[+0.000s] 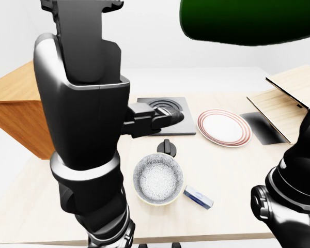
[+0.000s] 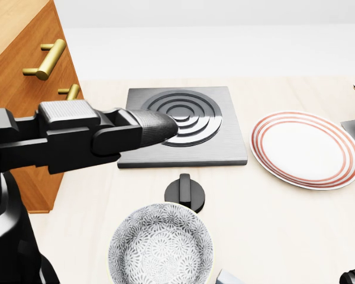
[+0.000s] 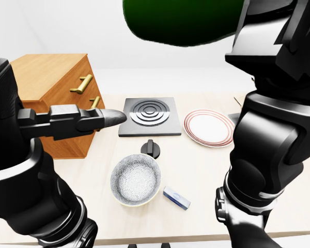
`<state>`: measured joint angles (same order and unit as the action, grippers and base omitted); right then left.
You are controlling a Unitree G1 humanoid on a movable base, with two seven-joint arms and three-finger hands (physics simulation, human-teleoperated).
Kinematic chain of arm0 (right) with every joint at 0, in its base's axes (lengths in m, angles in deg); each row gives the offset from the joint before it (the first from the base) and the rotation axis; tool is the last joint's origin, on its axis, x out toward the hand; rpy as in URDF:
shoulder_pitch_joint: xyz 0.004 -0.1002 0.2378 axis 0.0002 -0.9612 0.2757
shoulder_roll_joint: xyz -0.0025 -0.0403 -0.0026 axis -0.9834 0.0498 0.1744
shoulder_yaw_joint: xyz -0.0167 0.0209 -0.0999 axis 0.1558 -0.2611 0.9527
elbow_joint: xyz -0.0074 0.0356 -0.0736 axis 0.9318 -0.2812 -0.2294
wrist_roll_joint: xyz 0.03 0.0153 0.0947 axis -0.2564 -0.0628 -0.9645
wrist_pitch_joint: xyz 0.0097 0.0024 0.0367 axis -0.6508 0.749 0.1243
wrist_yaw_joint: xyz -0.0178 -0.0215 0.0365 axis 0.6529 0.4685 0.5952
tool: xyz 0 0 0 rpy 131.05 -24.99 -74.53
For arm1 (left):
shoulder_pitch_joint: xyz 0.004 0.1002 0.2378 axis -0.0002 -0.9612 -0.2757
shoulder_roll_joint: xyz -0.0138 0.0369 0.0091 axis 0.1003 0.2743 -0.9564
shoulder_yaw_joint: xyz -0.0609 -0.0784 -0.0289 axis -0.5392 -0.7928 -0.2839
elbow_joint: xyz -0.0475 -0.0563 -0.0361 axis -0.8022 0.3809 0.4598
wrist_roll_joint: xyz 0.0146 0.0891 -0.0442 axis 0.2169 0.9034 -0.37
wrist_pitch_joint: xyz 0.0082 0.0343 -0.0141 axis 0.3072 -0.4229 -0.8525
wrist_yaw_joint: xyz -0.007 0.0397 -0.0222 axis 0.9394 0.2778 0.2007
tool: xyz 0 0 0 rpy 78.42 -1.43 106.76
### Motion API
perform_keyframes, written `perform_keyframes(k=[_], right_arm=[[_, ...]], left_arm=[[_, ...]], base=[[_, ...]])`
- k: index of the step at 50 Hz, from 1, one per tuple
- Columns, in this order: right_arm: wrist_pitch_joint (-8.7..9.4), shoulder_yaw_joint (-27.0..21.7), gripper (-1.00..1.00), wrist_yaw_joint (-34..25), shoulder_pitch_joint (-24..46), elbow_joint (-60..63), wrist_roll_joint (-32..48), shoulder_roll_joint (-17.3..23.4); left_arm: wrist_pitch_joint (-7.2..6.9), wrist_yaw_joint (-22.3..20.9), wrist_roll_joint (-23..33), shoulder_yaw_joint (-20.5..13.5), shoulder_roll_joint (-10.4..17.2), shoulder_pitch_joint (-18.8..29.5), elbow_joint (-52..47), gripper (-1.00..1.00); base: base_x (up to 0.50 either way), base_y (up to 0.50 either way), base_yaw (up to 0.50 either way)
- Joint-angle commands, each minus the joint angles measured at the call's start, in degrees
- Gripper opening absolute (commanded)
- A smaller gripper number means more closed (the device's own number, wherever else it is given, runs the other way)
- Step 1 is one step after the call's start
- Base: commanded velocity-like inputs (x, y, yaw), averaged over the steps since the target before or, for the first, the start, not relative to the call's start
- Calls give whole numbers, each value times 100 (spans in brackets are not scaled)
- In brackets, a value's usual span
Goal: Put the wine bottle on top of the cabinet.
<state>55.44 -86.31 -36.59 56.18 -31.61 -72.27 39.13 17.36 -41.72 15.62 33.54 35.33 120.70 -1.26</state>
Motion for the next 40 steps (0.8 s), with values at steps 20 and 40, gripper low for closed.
perform_keyframes(k=[20,40], right_arm=[[-1,233,-100,-142,-272,375,280,-310],[-1,358,-100,-541,-387,473,785,-431]], left_arm=[[0,-113,977,437,-1019,184,787,100],[0,-151,1936,889,-1414,131,1366,100]], base=[[0,0,0],[0,0,0]])
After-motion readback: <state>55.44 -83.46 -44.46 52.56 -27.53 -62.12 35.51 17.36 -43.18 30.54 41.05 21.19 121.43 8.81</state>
